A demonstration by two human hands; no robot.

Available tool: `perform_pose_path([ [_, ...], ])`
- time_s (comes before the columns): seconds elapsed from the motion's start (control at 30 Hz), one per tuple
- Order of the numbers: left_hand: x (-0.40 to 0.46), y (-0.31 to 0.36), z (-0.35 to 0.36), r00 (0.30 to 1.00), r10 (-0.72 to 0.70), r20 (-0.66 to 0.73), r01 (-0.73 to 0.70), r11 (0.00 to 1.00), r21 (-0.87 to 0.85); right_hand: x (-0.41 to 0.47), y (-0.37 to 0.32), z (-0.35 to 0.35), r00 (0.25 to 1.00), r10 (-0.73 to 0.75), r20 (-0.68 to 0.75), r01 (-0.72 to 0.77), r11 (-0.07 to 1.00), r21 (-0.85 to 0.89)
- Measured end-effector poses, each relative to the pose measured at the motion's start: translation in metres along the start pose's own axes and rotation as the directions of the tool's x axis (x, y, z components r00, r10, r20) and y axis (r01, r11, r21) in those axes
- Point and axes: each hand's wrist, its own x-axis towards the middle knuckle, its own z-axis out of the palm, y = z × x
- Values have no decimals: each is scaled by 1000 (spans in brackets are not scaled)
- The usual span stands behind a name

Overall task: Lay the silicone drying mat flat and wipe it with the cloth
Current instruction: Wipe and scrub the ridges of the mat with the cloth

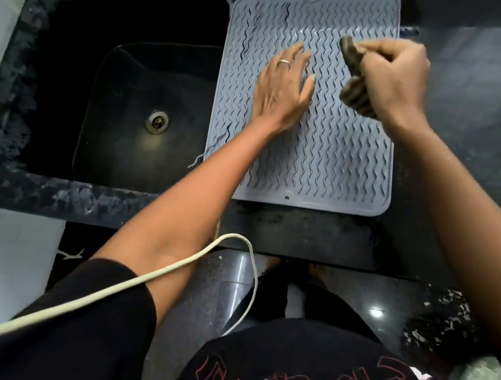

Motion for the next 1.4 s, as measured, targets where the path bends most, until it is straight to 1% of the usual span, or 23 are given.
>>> perform_pose_path([
  [0.07,25,-2,0,998,-7,57,7,1000,4,28,-9,11,996,-58,-64,54,997,-55],
  [0.13,50,-6,3,996,-13,92,12,1000,13,54,-18,21,978,-148,-149,123,979,-164],
  [0.2,74,-11,7,994,-27,110,25,1000,13,78,-26,30,954,-225,-197,167,947,-273],
  [0.23,84,-14,9,992,-32,120,31,999,15,90,-26,36,953,-245,-180,172,922,-346],
  [0.27,95,-16,12,991,-29,131,26,999,24,102,-23,42,962,-244,-122,166,879,-448],
  [0.33,112,-22,17,985,-14,173,6,999,49,119,-12,55,988,-146,55,146,742,-655],
  [0.4,121,-29,24,983,-1,184,-11,998,64,129,5,69,984,-53,170,165,624,-764],
  [0.43,124,-32,28,985,3,172,-14,998,64,136,12,77,981,-55,186,183,589,-787],
  [0.57,126,-36,34,993,8,116,-15,998,66,150,27,94,966,-215,145,235,489,-840],
  [0.7,128,-37,35,993,19,115,-30,995,95,159,28,95,949,-292,120,256,487,-835],
  [0.8,127,-37,34,993,14,120,-25,995,94,144,28,87,936,-327,129,291,514,-807],
  [0.93,126,-38,37,993,27,116,-37,996,78,73,49,68,888,-430,162,384,500,-776],
  [1.07,127,-38,35,994,17,104,-26,997,79,13,52,55,878,-447,174,404,493,-771],
  [1.1,125,-38,36,994,17,104,-25,997,78,8,49,51,891,-415,186,399,519,-756],
  [1.13,126,-37,36,995,18,100,-26,997,73,8,42,47,907,-377,185,387,576,-720],
  [1.17,125,-37,36,995,17,100,-24,997,69,14,34,43,930,-333,155,350,673,-652],
  [1.2,126,-38,37,995,15,101,-22,998,65,24,24,40,952,-289,98,294,778,-555],
  [1.23,126,-38,36,995,12,102,-19,998,63,39,12,38,963,-268,13,246,860,-447],
  [1.27,126,-38,36,995,9,103,-16,998,62,58,1,38,958,-276,-81,227,899,-374],
  [1.3,126,-38,36,995,9,103,-16,998,64,80,-6,40,936,-309,-167,232,902,-363],
  [1.33,126,-37,36,995,13,102,-19,998,63,103,-13,45,917,-342,-204,241,885,-399],
  [1.37,126,-37,36,995,17,98,-24,998,63,125,-17,50,915,-359,-182,241,851,-467],
  [1.4,126,-37,36,996,19,91,-25,998,66,143,-17,58,936,-337,-99,229,799,-556],
])
